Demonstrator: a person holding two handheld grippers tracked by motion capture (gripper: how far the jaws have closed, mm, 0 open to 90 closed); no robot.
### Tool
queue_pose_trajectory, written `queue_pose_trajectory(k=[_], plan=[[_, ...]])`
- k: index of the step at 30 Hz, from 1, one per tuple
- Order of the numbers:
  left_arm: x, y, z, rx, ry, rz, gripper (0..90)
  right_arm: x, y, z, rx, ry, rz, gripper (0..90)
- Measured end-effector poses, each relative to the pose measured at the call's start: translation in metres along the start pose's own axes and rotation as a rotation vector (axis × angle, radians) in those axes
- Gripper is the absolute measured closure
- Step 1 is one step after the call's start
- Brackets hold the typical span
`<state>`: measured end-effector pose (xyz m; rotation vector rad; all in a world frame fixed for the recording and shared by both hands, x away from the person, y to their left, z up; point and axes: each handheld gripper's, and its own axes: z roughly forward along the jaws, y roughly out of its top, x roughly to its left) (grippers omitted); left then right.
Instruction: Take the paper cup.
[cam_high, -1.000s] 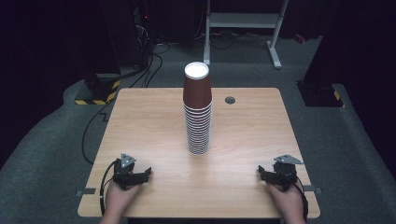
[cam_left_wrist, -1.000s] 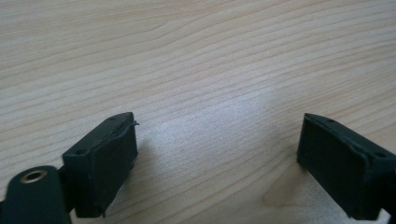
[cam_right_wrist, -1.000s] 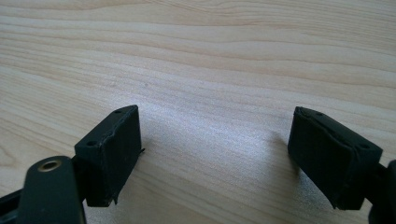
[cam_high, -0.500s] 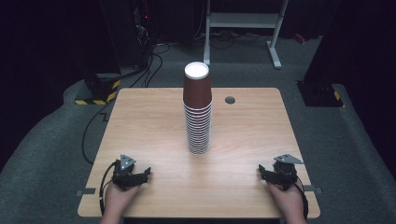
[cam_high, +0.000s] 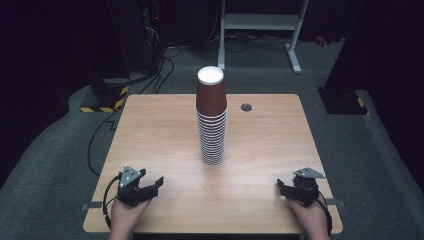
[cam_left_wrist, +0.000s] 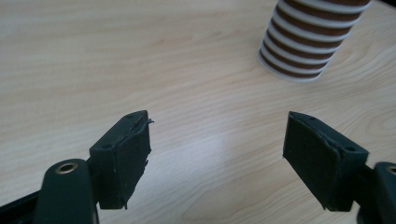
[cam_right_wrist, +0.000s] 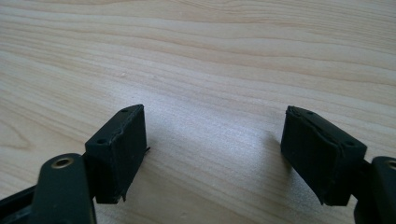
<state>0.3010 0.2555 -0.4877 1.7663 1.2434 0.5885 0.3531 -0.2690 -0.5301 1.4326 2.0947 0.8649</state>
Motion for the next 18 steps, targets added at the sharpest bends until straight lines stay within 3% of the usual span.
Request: queue_pose_trajectory(k=[3, 6, 11, 15, 18], plan=[[-0.007, 0.010, -0.003, -0.002, -0.027, 0.055, 21.7, 0.001, -0.001, -0.001, -0.001, 0.004, -0.005, 22.8], [-0.012, 0.015, -0.004, 0.002, -0.055, 0.068, 22.4, 0.004, -0.001, -0.001, -0.005, -0.015, -0.011, 22.7], [-0.019, 0.025, -0.006, -0.004, -0.092, 0.100, 22.4, 0.004, 0.000, 0.000, -0.003, -0.003, -0.006, 22.5], [-0.023, 0.036, -0.007, -0.018, -0.093, 0.130, 22.1, 0.002, 0.000, 0.001, 0.000, 0.010, -0.008, 21.9], [-0.022, 0.041, -0.010, -0.024, -0.100, 0.131, 22.1, 0.002, 0.000, 0.001, 0.000, 0.008, -0.008, 21.8]])
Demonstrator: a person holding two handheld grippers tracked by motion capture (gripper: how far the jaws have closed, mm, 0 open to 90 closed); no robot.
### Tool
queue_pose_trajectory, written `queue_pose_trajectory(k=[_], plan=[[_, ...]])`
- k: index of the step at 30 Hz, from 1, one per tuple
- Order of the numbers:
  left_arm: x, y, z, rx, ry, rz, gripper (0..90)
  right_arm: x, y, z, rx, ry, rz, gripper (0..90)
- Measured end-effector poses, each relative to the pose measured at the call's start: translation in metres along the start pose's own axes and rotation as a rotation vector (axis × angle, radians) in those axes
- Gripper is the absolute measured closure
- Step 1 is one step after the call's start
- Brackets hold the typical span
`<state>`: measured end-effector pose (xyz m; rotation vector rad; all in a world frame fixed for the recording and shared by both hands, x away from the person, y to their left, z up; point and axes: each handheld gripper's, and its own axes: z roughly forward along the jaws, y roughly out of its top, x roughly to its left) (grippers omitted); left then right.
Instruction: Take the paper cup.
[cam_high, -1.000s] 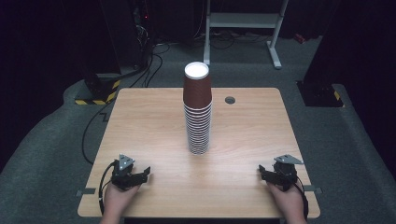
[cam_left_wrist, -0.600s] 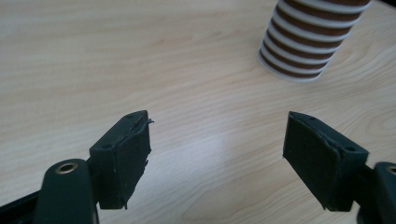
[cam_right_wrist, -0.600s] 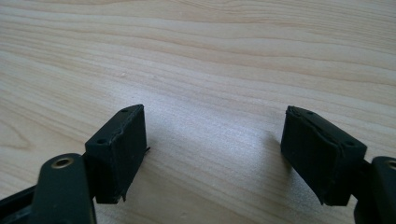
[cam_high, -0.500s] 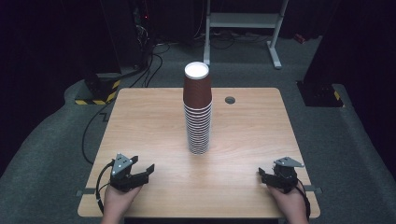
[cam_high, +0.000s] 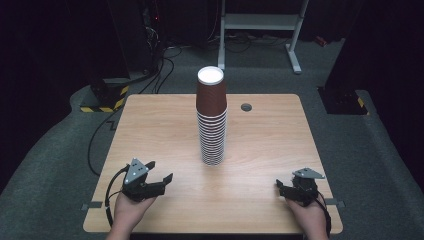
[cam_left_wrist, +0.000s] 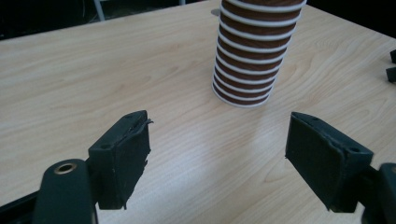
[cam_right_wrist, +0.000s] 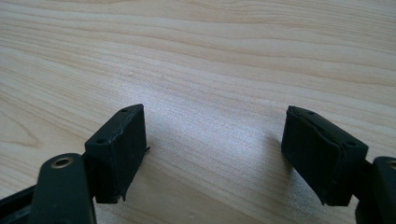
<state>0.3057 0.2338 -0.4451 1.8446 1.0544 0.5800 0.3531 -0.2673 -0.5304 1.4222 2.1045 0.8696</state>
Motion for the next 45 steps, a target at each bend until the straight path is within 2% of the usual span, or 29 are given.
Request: queue_pose_trajectory(k=[1, 3, 11, 17, 25, 32, 36, 40, 43, 45], plan=[[0.001, 0.005, -0.003, -0.020, -0.025, -0.009, 21.9, 0.000, 0.000, 0.000, 0.000, -0.002, 0.002, 21.8], [0.001, 0.009, -0.003, -0.044, -0.041, -0.012, 21.4, 0.000, 0.000, 0.000, 0.000, -0.002, 0.002, 21.8], [-0.007, 0.025, 0.001, -0.101, -0.070, -0.008, 17.5, 0.000, 0.000, 0.000, 0.000, -0.002, 0.003, 22.0], [-0.020, 0.043, -0.002, -0.155, -0.065, 0.015, 15.8, 0.000, 0.000, 0.000, 0.001, 0.003, 0.001, 21.9], [-0.035, 0.072, -0.003, -0.242, -0.050, 0.055, 14.8, 0.000, -0.003, -0.002, 0.013, 0.021, -0.017, 15.6], [-0.035, 0.089, 0.007, -0.250, -0.043, 0.026, 14.3, 0.000, -0.003, -0.002, 0.016, 0.026, -0.026, 14.1], [-0.037, 0.097, 0.008, -0.260, -0.021, 0.051, 14.3, 0.001, -0.003, -0.002, 0.017, 0.027, -0.023, 13.9], [-0.037, 0.106, 0.007, -0.269, -0.009, 0.062, 14.1, 0.000, -0.002, -0.001, 0.017, 0.033, -0.023, 13.7], [-0.035, 0.114, 0.006, -0.278, -0.011, 0.055, 11.3, 0.000, -0.002, -0.001, 0.017, 0.033, -0.022, 13.7], [-0.033, 0.123, 0.005, -0.288, -0.009, 0.061, 9.7, 0.000, -0.002, -0.001, 0.017, 0.032, -0.022, 13.7]])
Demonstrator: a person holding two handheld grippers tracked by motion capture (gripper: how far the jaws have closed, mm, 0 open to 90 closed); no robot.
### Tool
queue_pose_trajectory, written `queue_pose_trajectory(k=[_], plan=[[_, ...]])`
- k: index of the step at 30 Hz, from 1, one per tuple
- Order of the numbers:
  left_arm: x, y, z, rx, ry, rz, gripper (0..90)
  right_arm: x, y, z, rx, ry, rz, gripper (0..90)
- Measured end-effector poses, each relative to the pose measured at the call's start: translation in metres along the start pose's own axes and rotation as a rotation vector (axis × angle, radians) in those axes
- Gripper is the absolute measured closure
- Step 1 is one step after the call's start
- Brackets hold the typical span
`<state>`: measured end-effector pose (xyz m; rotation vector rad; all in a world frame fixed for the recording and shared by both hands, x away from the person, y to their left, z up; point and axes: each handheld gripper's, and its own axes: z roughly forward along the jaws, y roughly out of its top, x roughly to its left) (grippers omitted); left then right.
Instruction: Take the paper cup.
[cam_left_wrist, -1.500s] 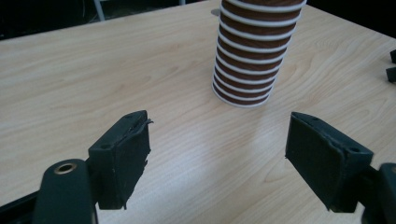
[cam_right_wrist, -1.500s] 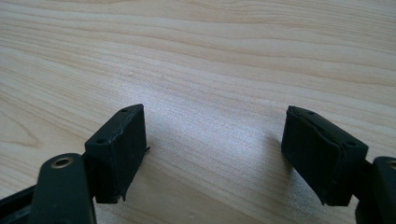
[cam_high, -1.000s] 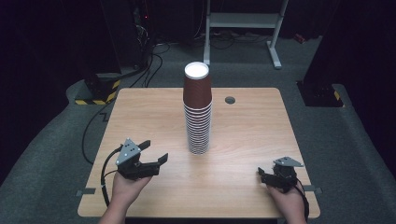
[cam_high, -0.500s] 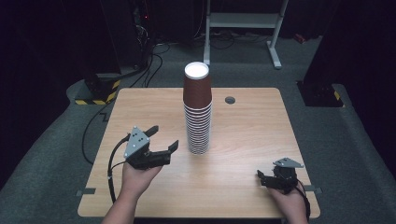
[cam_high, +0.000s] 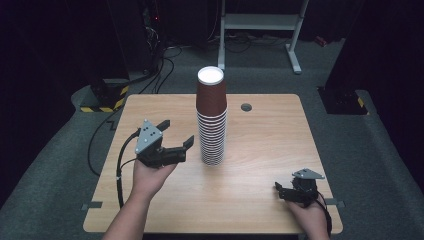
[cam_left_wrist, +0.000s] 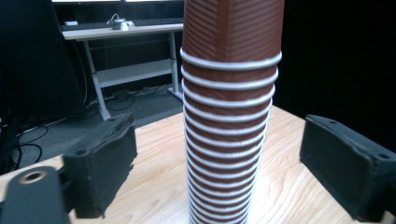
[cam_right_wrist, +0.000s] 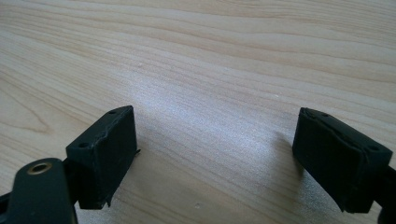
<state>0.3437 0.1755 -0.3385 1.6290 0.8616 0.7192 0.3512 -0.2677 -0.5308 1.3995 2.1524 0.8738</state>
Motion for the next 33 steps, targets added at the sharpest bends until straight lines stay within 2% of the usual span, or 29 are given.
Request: queue_pose_trajectory(k=[2, 9, 13, 16, 17, 26, 31, 33], plan=[[0.001, 0.004, 0.000, -0.010, 0.012, 0.012, 8.3, 0.000, 0.000, 0.000, 0.000, 0.000, 0.000, 13.6], [0.004, 0.009, 0.006, -0.015, 0.007, 0.034, 6.3, 0.000, 0.000, 0.000, 0.003, 0.007, -0.010, 11.4], [0.003, 0.009, 0.009, -0.026, -0.011, 0.011, 3.8, 0.001, 0.000, 0.001, 0.007, 0.013, -0.012, 10.3], [0.001, 0.013, 0.009, -0.037, -0.015, 0.025, 2.8, 0.001, 0.000, 0.001, 0.006, 0.012, -0.011, 10.5], [-0.002, 0.016, 0.010, -0.044, -0.007, 0.042, 2.3, 0.000, 0.000, 0.001, 0.006, 0.008, -0.007, 10.6], [-0.006, 0.031, 0.022, -0.047, -0.004, 0.066, 0.0, -0.001, 0.000, 0.001, 0.003, 0.002, -0.001, 11.5], [-0.011, 0.036, 0.030, -0.052, -0.026, 0.077, 0.0, -0.001, 0.000, 0.001, 0.003, 0.001, 0.000, 11.6], [-0.010, 0.038, 0.033, -0.054, -0.038, 0.063, 0.0, -0.001, 0.000, 0.001, 0.003, 0.001, -0.001, 11.6]])
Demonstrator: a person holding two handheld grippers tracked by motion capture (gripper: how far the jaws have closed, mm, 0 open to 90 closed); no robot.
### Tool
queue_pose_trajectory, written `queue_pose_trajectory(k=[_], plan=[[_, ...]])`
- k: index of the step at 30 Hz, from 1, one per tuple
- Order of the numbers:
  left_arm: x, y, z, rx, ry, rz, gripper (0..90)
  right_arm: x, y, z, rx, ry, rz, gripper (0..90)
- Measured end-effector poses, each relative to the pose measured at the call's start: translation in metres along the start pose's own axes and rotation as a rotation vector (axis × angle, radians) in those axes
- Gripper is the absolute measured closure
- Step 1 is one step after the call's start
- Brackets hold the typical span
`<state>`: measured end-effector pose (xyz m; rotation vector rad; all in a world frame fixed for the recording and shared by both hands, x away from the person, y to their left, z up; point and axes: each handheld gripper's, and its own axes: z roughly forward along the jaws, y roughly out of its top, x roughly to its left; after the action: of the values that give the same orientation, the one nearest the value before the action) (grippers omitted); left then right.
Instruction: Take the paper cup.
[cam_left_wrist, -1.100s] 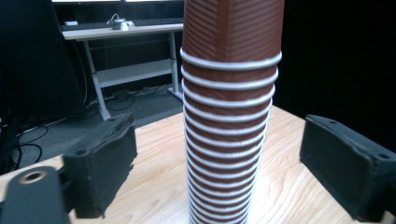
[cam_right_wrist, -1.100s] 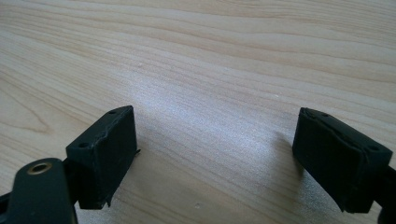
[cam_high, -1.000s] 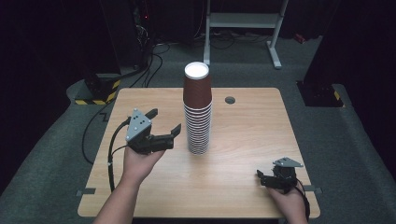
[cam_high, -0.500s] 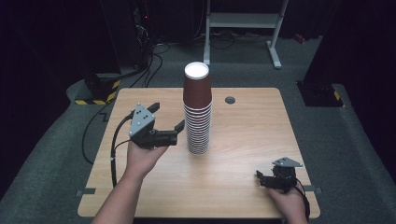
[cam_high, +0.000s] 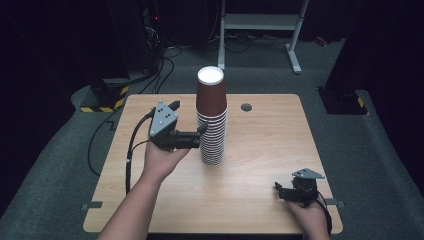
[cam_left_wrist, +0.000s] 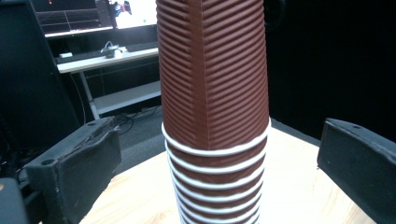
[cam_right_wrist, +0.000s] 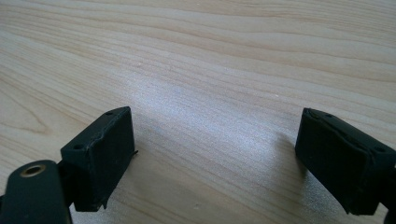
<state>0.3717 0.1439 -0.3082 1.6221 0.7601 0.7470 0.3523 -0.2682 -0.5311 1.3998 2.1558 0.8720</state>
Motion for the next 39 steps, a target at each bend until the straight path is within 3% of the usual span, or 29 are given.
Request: queue_pose_trajectory(k=[10, 21, 30, 39], plan=[[0.003, 0.011, 0.017, -0.007, -0.047, -0.032, 0.5, 0.000, 0.000, 0.000, 0.001, 0.000, 0.001, 11.6], [0.008, 0.023, 0.040, -0.006, -0.022, -0.041, 0.0, 0.000, 0.000, 0.000, 0.001, -0.001, -0.001, 11.6], [0.008, 0.032, 0.059, -0.013, -0.045, -0.048, 0.4, 0.000, 0.000, 0.000, 0.000, -0.002, 0.000, 11.7], [0.011, 0.033, 0.078, 0.013, -0.049, -0.064, 0.5, 0.000, 0.000, 0.000, 0.000, -0.002, 0.000, 11.7]])
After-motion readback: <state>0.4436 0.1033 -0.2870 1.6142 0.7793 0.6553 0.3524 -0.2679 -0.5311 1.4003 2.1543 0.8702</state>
